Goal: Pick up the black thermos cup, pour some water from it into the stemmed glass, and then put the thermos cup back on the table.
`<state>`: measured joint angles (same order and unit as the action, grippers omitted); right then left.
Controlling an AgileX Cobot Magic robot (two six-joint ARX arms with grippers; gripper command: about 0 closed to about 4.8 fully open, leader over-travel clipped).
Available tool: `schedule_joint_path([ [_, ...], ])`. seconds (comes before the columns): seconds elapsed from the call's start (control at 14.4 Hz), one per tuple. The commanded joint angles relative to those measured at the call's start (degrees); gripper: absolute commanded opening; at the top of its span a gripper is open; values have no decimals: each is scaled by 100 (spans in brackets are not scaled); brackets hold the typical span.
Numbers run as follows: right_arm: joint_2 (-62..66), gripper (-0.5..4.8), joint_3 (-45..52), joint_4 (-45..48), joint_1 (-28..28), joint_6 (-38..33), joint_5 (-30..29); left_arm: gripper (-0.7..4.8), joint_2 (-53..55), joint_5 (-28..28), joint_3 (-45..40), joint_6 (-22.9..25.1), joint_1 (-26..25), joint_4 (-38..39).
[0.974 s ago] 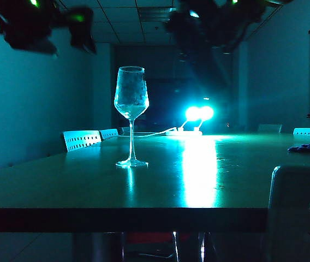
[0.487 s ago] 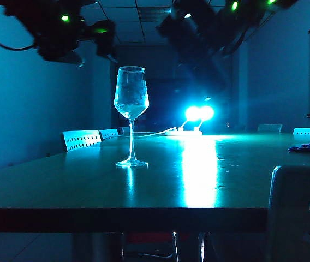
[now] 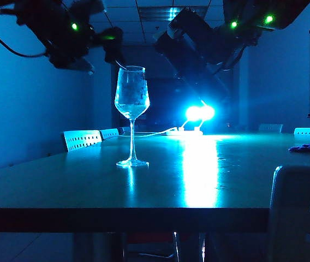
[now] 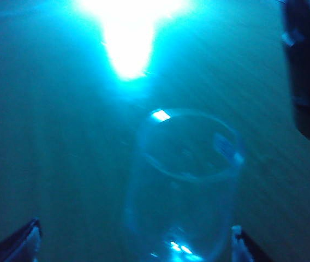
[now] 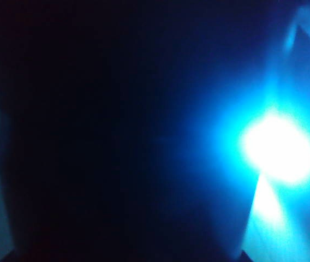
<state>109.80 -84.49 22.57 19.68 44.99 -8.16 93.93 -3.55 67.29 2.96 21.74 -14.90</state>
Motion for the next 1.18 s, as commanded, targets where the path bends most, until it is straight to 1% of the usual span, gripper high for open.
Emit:
schedule_joint_path([
  [0.07, -59, 125, -90, 887, 31, 131, -245, 479, 166, -76, 50, -42, 245, -109],
  [0.21, -31, 125, -90, 903, 48, 511, -426, 479, 251, -81, 59, -52, 299, -149],
  [0.28, 35, 125, -118, 938, 48, 632, -509, 479, 258, -76, 79, -157, 297, -151],
  [0.49, 365, 125, -649, 938, 50, 632, -551, 479, 258, -59, 258, -144, 186, -24],
  [0.63, 535, 125, -992, 894, 39, 1034, -540, 479, 258, -57, 367, -146, 153, 92],
  [0.83, 608, 125, -1016, 892, 37, 1246, -553, 479, 258, -39, 367, -81, 111, 114],
  [0.97, 658, 125, -1014, 844, 37, 1685, -498, 479, 258, 39, 369, -28, 63, 138],
  [1.04, 686, 125, -1014, 804, 37, 1923, -481, 479, 258, 118, 382, 0, 42, 302],
  [1.18, 704, 125, -1014, 813, 37, 2050, -483, 479, 258, 120, 382, 0, 42, 417],
])
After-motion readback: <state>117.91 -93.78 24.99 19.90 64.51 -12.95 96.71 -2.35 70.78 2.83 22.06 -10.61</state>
